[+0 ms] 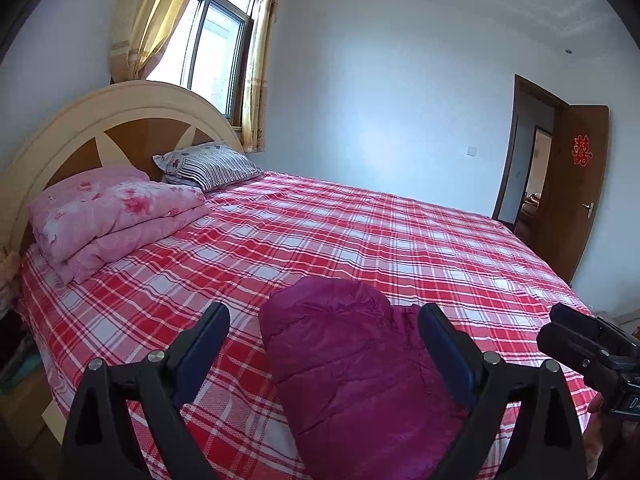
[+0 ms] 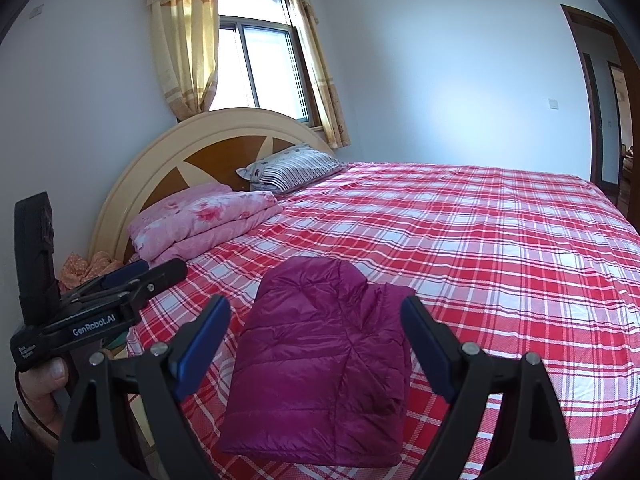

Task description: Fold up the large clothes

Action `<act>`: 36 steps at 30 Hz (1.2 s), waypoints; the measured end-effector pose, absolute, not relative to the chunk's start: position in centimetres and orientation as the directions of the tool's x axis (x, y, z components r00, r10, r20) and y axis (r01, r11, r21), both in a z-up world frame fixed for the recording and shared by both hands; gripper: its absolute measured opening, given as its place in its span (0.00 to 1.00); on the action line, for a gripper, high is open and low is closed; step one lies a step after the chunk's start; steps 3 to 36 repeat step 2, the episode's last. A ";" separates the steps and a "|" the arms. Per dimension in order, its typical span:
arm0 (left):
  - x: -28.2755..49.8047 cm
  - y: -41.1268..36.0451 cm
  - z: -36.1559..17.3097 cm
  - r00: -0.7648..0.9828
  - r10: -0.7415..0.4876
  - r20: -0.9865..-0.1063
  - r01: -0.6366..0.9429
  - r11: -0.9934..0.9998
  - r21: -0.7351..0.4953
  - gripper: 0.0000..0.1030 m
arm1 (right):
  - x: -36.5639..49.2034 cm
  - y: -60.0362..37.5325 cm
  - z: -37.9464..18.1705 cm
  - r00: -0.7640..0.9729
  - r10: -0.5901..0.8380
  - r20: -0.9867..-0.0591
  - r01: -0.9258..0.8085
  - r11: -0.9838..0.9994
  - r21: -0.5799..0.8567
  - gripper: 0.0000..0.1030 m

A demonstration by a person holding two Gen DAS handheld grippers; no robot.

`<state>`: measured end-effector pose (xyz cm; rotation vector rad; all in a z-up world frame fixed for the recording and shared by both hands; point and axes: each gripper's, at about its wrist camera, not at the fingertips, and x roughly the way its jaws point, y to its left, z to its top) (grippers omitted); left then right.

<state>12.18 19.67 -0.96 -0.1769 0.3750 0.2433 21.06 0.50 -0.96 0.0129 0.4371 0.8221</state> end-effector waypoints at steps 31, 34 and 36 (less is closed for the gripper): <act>12.2 19.6 -1.1 0.903 0.198 -0.380 -0.264 0.956 -0.128 0.93 | 21.0 0.5 -1.0 0.597 0.710 -0.372 -0.705 0.686 0.178 0.87; 12.2 19.6 -1.1 0.903 0.198 -0.380 -0.264 0.956 -0.128 0.93 | 21.0 0.5 -1.0 0.597 0.710 -0.372 -0.705 0.686 0.178 0.87; 12.2 19.6 -1.1 0.903 0.198 -0.380 -0.264 0.956 -0.128 0.93 | 21.0 0.5 -1.0 0.597 0.710 -0.372 -0.705 0.686 0.178 0.87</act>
